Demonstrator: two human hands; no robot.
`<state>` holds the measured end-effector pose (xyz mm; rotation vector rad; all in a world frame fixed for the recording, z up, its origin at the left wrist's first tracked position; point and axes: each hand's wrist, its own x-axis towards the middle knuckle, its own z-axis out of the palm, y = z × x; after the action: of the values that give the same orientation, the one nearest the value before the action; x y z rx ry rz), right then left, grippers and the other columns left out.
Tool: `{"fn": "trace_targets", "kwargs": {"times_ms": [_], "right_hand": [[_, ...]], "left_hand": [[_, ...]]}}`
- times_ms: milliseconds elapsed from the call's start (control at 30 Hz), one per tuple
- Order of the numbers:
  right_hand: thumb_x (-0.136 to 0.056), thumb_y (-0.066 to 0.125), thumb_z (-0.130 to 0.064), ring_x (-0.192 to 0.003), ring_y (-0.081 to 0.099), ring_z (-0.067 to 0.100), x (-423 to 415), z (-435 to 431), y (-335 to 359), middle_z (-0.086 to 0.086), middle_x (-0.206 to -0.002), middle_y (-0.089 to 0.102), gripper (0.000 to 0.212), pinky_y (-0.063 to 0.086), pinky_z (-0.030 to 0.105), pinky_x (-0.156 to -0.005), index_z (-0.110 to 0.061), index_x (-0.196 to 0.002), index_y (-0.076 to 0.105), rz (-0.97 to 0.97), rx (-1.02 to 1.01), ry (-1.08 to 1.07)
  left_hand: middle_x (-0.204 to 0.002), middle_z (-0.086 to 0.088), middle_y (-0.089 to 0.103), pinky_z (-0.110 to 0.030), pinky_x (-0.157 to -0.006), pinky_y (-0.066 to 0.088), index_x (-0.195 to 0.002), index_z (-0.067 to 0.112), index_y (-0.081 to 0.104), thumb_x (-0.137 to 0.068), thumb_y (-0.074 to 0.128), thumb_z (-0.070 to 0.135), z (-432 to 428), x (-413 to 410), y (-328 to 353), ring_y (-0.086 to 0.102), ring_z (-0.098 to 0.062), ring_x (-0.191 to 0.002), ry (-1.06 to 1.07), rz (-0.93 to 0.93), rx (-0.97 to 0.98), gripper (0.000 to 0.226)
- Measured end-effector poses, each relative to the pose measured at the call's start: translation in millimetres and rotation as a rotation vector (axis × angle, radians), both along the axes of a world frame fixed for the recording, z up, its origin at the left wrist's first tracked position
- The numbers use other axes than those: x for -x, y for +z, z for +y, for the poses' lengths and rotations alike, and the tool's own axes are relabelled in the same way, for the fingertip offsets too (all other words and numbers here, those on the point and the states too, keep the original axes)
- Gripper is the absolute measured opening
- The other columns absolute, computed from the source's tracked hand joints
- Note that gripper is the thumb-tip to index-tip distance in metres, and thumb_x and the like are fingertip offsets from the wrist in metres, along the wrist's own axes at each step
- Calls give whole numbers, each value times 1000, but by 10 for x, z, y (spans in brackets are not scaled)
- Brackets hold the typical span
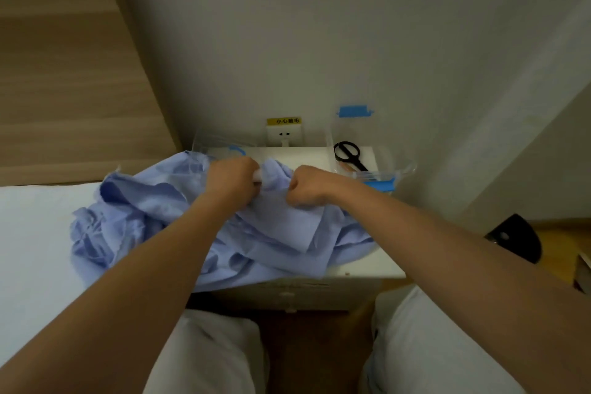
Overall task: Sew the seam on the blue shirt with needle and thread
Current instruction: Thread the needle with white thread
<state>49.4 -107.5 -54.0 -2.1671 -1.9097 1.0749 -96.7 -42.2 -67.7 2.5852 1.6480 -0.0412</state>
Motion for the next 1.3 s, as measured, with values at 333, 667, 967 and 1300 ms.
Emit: {"fn": "trace_targets", "kwargs": {"times_ms": [333, 667, 967, 1300], "right_hand": [[-93, 49, -7, -55, 37, 18, -15, -107, -198, 9, -65, 40, 22, 29, 26, -49, -4, -71, 49, 427, -150, -574], [-97, 43, -15, -62, 38, 20, 86, -451, -61, 4, -63, 38, 34, 32, 30, -60, -12, -63, 39, 454, -337, -599], [-94, 55, -18, -64, 47, 15, 74, -312, -185, 7, -77, 55, 28, 38, 25, -57, 7, -102, 66, 523, -394, -559], [-93, 63, -23, -55, 44, 8, 122, 6, -393, 1, -67, 54, 21, 32, 9, -38, -3, -87, 67, 664, -343, -578]], "left_hand": [[-80, -13, 65, -32, -62, 37, -80, 5, 63, -86, 61, 18, -398, -152, 2, 60, -30, -77, -51, -445, -2, 15], [-97, -11, 63, -29, -76, 41, -104, 4, 64, -89, 63, 20, -670, -170, -100, 56, -23, -91, 6, -613, 390, 22], [-99, -18, 61, -18, -70, 45, -98, 8, 50, -102, 38, 15, -621, -124, -192, 53, -17, -78, 167, -892, 526, 14], [-77, -20, 64, -35, -67, 49, -115, 13, 67, -97, 55, 24, -366, -41, -403, 54, -20, -67, 160, -1094, 400, 24]]}}
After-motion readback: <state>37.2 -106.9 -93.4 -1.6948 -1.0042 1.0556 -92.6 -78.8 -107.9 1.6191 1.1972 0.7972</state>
